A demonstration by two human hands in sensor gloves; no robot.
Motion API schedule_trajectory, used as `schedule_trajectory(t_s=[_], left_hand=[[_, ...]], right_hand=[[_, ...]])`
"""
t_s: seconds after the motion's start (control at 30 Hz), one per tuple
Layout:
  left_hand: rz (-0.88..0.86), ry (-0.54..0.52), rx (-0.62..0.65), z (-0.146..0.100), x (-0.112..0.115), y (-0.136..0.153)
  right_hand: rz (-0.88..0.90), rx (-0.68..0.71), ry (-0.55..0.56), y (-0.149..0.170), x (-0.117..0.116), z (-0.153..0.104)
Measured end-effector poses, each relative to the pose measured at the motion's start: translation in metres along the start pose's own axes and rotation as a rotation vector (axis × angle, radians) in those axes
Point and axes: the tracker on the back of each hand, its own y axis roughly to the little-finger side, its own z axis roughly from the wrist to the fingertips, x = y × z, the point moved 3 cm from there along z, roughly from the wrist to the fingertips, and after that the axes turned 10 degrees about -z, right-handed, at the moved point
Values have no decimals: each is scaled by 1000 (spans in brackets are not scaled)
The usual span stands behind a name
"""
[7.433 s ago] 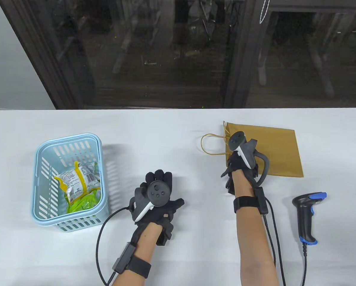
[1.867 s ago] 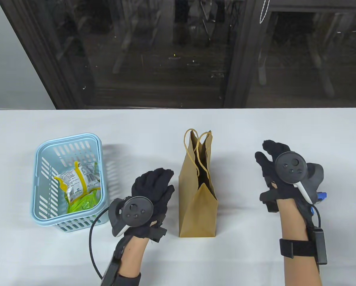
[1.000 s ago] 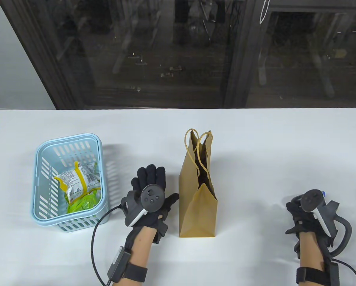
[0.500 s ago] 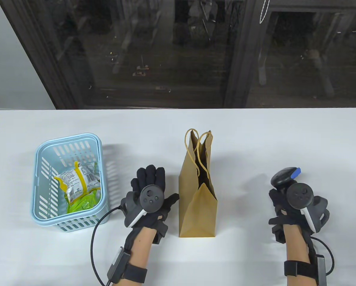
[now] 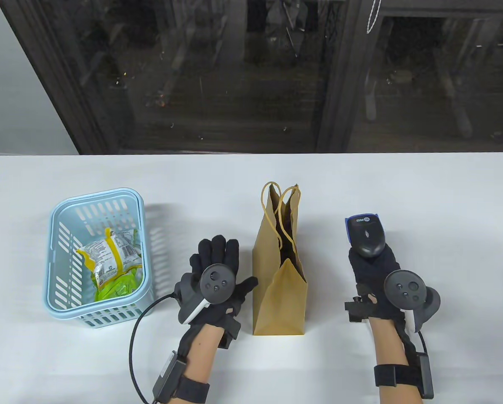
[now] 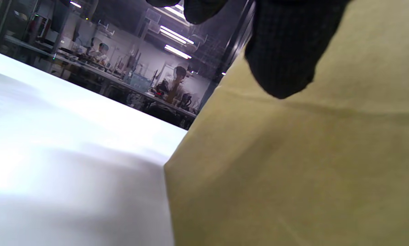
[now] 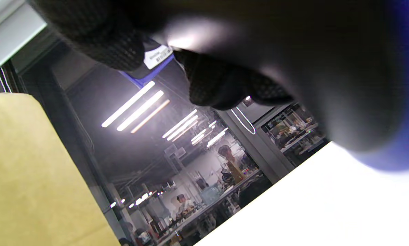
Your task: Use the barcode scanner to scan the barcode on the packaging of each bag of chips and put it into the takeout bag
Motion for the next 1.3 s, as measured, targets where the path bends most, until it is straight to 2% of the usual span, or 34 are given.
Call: schedule_trajectory(t_s=[0.17,0.23,0.33,0.43,0.47,0.57,0.63,0.73,0.9,1.1,1.3], left_hand=[[-21,-37,29,-6,-27,-22],[-47,-52,9,-8,-49,-28],[-117,-67,-124,-7,-91,-22],[-237,-163,-358,-1,-134,14],[-283,-188,-474,0,-147,33],[-397,-271,-758,-2,-176,86],[-470,-298,-910,-7,-187,116],[-545,-300,-1064,-10,-192,154],[-644,-254,-1270,-17,-186,199],[-696,-198,-1342,-12,-173,217],[-617,-189,-1405,-12,-164,227]], right_hand=[[11,-6,12,7,1,-4],[8,-4,14,9,1,-5],[18,-7,14,10,2,-6],[7,4,2,9,1,-7],[-2,9,-3,9,0,-7],[-15,14,-25,10,-4,-8],[-32,19,-40,10,-6,-9],[-36,16,-48,12,-7,-8],[-31,14,-56,12,-7,-8],[-37,21,-73,11,-9,-8],[-46,25,-92,11,-12,-7]])
